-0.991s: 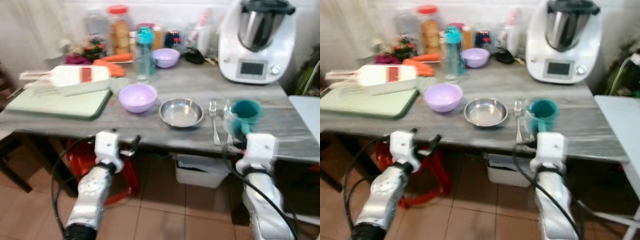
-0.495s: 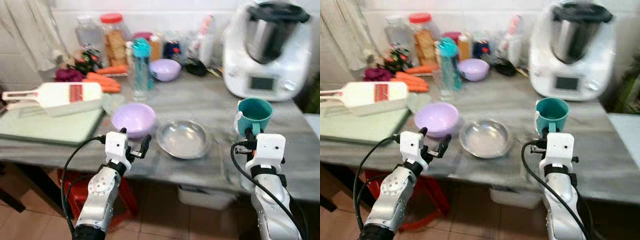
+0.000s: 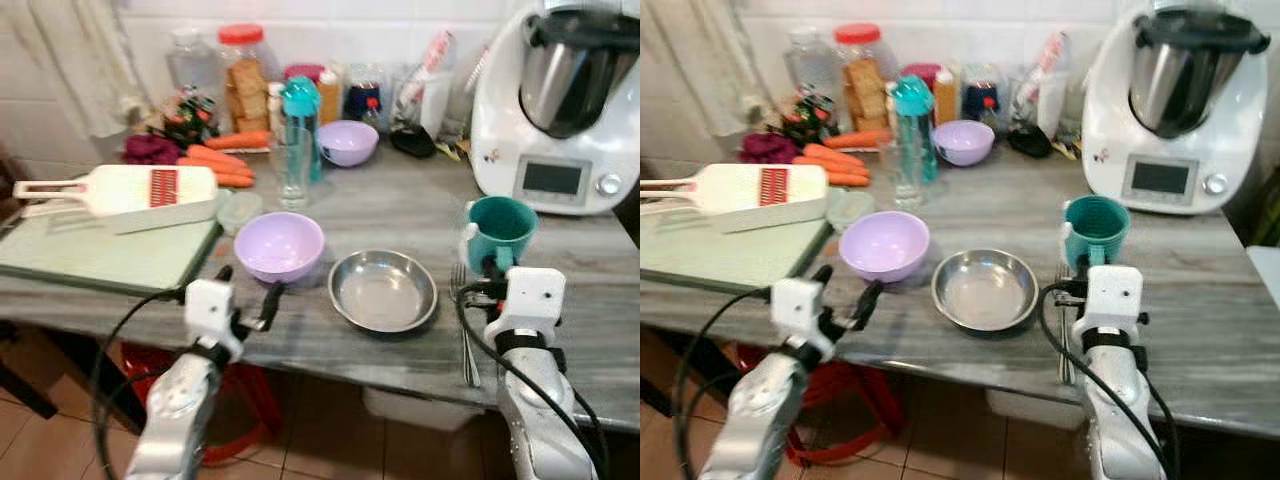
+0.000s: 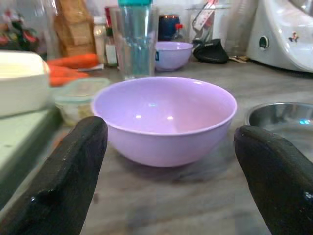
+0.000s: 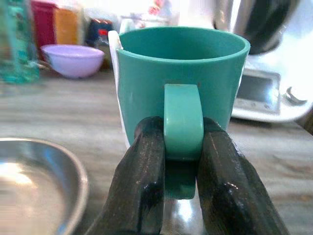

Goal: Setting the table

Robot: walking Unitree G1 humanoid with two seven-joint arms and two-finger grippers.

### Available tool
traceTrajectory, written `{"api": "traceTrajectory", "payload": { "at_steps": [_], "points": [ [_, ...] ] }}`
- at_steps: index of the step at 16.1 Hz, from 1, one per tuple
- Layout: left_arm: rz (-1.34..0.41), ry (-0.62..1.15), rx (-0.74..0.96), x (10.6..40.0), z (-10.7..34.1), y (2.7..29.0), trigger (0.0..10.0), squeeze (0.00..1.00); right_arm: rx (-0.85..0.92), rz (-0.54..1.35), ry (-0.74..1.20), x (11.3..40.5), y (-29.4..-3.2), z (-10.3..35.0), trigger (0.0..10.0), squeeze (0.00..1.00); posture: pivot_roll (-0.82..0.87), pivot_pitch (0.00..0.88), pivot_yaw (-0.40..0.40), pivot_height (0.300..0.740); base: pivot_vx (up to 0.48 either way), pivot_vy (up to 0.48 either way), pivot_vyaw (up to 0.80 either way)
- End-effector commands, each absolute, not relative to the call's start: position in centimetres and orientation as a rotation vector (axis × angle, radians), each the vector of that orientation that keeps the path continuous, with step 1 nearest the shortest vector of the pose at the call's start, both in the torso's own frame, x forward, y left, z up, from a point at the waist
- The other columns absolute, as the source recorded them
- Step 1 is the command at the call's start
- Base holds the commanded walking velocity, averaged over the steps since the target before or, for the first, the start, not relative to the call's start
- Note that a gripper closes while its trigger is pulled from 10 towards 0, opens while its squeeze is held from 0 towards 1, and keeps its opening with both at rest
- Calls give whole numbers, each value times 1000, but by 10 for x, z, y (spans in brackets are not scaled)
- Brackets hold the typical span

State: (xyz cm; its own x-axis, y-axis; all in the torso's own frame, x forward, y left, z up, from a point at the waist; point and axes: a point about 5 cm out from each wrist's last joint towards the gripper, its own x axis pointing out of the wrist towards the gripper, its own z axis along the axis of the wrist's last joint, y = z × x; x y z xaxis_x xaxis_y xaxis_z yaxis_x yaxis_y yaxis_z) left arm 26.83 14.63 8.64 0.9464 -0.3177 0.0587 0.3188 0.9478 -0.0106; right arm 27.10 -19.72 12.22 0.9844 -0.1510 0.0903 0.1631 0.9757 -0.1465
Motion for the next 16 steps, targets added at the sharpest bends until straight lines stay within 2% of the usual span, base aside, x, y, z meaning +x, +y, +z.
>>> {"api": "traceTrajectory", "payload": {
  "at_steps": [1,5,8,11,16],
  "points": [
    [-362,-63,-20,267,91,148,10000,0,-153,-150,-108,275,-202,130,10000,0,-77,0,25,740,0,0,0],
    [-586,-14,-56,246,92,139,10000,0,-147,12,-114,289,-206,140,10000,0,-64,0,22,740,0,0,0],
    [-608,6,-55,244,91,140,10000,0,-117,113,-117,303,-203,143,10000,0,-60,0,32,740,0,0,0],
    [-623,13,-64,244,94,142,10000,0,-120,123,-113,327,-207,145,10000,0,-48,0,40,740,0,0,0],
    [-643,13,-79,246,98,137,10000,0,-86,164,-68,342,-197,130,10000,0,-34,0,39,740,0,0,0]
  ]
}}
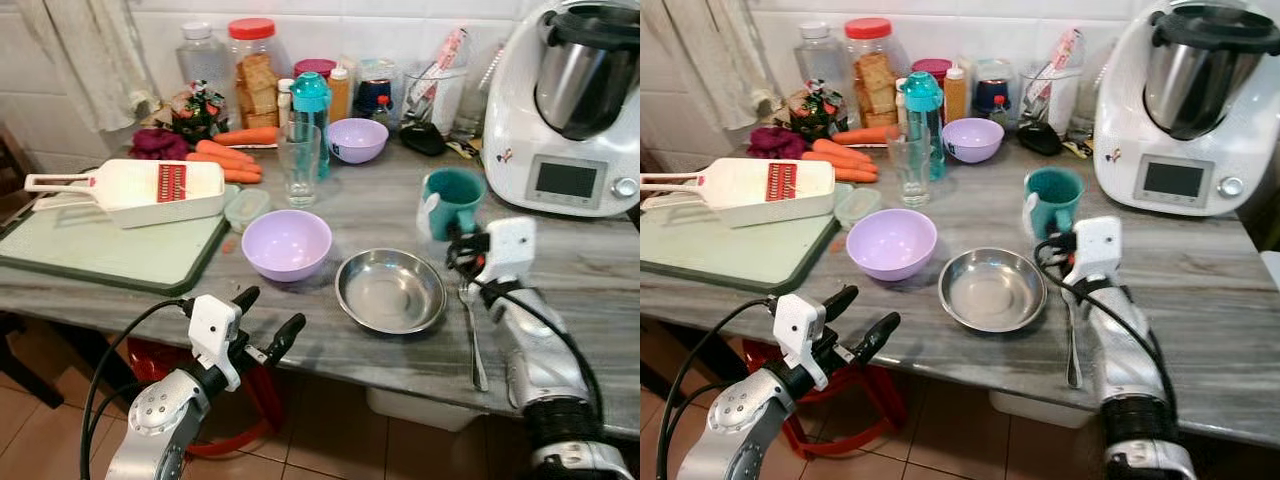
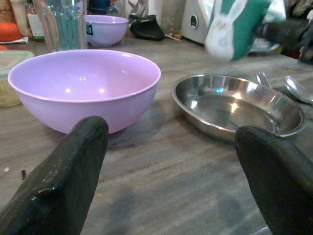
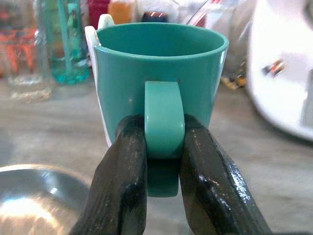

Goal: Setting the table

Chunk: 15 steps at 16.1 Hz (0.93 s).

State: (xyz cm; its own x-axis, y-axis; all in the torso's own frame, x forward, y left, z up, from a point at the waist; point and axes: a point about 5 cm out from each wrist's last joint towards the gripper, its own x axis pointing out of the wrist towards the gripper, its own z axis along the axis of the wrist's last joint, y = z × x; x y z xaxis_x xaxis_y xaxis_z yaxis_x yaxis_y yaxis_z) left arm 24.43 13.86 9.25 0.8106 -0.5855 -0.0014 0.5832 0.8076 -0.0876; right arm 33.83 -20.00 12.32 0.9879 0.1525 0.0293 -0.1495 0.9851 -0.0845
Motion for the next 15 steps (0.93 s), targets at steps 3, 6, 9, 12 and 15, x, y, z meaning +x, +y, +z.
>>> {"api": "traceTrajectory", "payload": {
  "at_steps": [3,6,9,12,15],
  "points": [
    [-706,18,-117,242,99,131,10000,0,-64,158,-29,341,-197,116,10000,0,-26,0,36,740,0,0,0],
    [-754,32,-120,241,99,128,10000,0,-59,147,-10,340,-199,107,10000,0,-32,0,45,740,0,0,0],
    [-756,33,-114,242,100,127,10000,0,-64,138,-3,340,-201,101,10000,0,-37,0,50,740,0,0,0],
    [-769,38,-114,243,101,125,10000,0,-61,132,-7,342,-201,101,10000,0,-40,0,54,740,0,0,0],
    [-770,41,-113,244,101,124,10000,0,-67,141,-12,345,-199,101,10000,224,-36,0,53,740,0,0,0]
  ]
}}
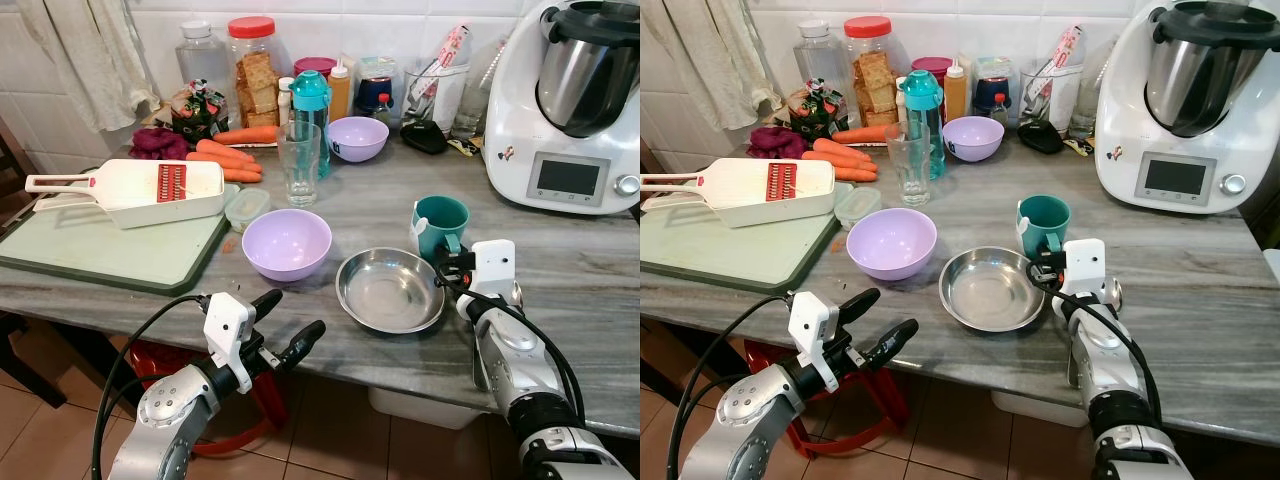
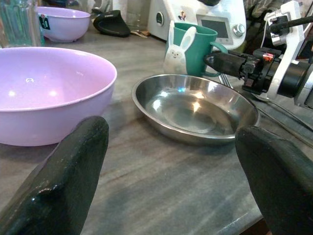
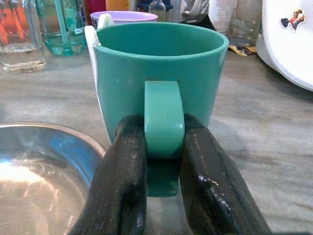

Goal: Setting the table

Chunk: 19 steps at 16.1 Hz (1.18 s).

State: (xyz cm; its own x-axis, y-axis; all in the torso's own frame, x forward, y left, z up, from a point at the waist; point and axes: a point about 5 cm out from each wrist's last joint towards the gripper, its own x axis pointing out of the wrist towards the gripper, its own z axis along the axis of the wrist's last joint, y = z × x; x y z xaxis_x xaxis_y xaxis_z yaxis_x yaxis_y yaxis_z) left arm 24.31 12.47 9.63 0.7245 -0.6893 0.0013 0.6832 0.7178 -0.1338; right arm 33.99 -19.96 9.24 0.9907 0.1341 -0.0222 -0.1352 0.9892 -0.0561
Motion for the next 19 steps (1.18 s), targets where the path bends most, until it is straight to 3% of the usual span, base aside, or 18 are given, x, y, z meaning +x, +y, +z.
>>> {"api": "traceTrajectory", "payload": {
  "at_steps": [1,2,12,19],
  "points": [
    [-770,40,-112,244,101,124,10000,0,-65,144,-12,346,-199,101,10000,576,-34,0,52,740,0,0,0],
    [-769,41,-111,244,100,123,10000,0,-59,146,-13,346,-198,101,10000,1000,-32,0,50,740,0,0,0],
    [-770,35,-116,246,98,118,10000,0,-79,114,-38,343,-200,100,10000,1000,-44,0,46,740,0,0,0],
    [-768,27,-118,248,97,118,10000,0,-75,128,-231,335,-186,136,10000,1000,-45,0,35,740,0,0,0]
  ]
}}
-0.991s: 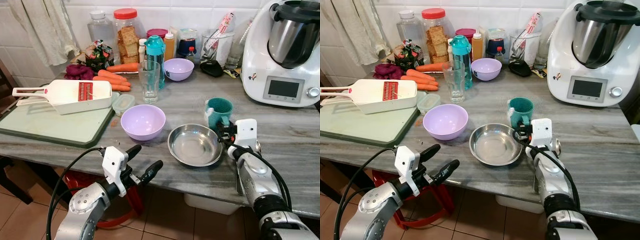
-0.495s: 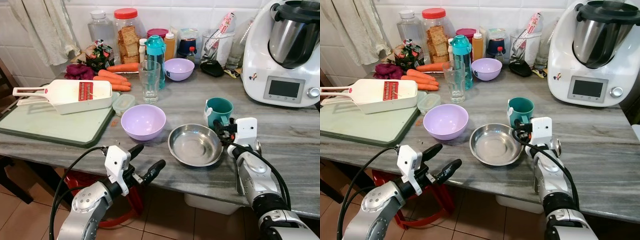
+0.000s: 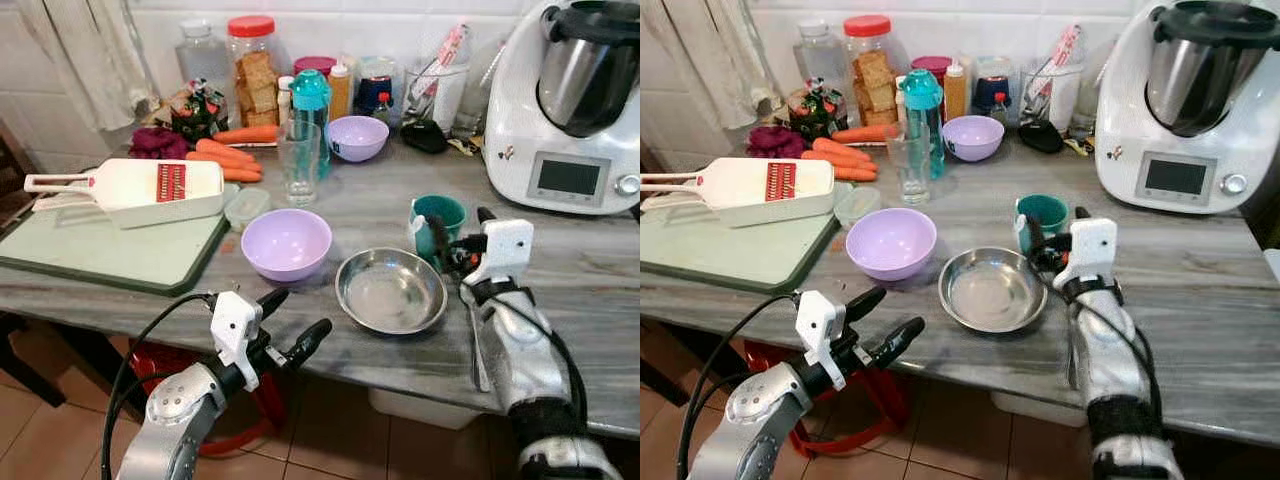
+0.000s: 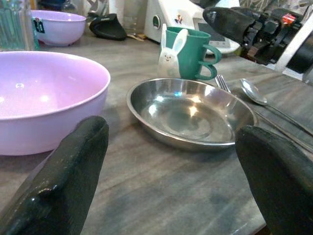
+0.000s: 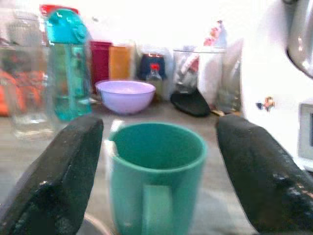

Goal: Setting the table

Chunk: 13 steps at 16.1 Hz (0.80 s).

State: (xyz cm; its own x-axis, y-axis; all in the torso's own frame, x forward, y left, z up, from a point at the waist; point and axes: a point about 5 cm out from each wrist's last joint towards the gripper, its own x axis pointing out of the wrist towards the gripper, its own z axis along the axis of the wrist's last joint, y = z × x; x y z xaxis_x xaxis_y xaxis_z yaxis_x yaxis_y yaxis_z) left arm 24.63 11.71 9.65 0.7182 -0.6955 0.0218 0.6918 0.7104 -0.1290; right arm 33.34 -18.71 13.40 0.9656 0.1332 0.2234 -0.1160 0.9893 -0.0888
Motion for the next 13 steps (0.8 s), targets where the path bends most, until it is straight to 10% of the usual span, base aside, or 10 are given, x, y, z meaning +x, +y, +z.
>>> {"api": "traceTrajectory", "payload": {
  "at_steps": [1,13],
  "points": [
    [-767,24,-120,249,97,117,10000,0,-75,134,-242,328,-181,136,10000,1000,-45,0,34,740,0,0,0],
    [-269,0,17,277,93,148,10000,0,-66,107,-199,261,-159,143,10000,1000,-62,0,25,740,0,0,0]
  ]
}}
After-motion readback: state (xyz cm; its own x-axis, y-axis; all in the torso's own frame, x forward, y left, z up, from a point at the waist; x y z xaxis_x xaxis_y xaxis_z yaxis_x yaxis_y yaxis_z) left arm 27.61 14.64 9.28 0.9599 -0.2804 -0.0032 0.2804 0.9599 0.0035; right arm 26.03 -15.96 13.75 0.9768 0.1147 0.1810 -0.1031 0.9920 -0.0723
